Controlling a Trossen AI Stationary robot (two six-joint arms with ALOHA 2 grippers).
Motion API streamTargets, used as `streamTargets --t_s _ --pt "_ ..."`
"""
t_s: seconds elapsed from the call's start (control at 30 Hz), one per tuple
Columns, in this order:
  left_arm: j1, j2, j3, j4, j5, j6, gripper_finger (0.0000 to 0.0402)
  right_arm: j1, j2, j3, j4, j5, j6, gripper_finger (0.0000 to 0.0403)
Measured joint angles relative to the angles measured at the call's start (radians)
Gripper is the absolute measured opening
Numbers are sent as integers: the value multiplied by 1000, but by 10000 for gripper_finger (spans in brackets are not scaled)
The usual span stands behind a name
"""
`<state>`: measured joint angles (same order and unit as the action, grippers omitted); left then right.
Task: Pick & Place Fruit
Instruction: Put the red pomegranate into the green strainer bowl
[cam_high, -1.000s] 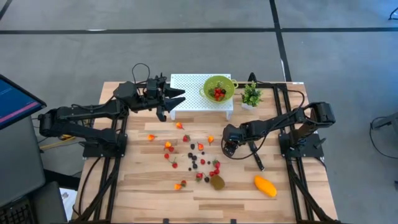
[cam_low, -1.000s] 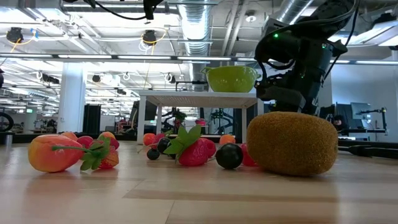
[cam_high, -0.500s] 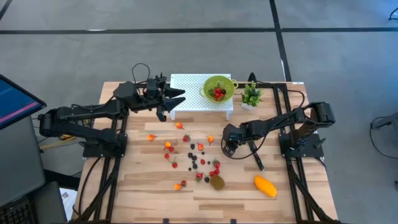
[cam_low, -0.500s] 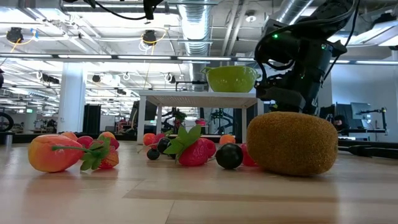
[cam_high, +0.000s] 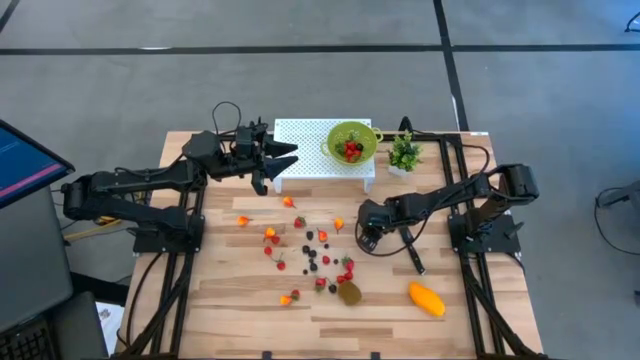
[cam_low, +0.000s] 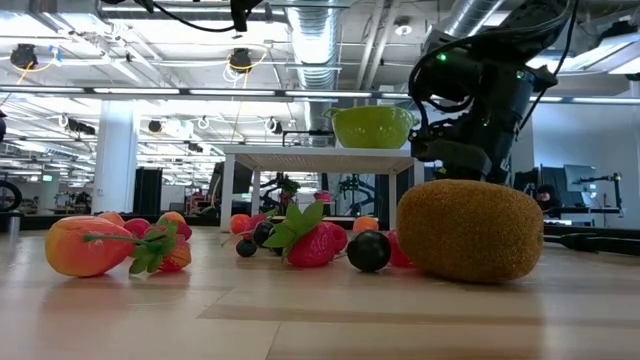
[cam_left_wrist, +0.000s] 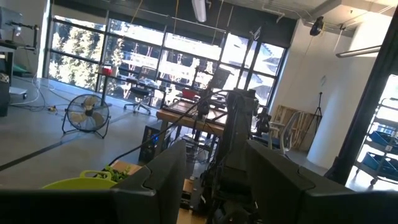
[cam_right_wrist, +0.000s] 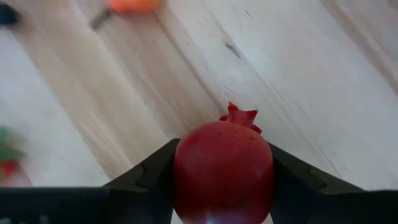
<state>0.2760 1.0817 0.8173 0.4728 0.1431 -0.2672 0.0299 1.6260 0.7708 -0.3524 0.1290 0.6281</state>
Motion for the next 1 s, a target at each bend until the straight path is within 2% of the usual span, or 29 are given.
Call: streamTargets --t_s 0.1,0.27,0.47,0.6,0.8,1.0 --pt "0 0 0 0 0 0 159 0 1 0 93 -4 -5 176" --pt "0 0 0 0 0 0 159 -7 0 51 264 -4 -67 193" --pt "0 0 0 0 0 0 159 -10 0 210 279 -3 -244 180" --pt "0 0 0 0 0 0 159 -32 0 347 199 -1 -369 179" --pt "0 0 0 0 0 0 159 -97 0 579 -32 0 -548 199" --pt "0 0 0 0 0 0 159 -206 -1 750 -215 2 -665 179"
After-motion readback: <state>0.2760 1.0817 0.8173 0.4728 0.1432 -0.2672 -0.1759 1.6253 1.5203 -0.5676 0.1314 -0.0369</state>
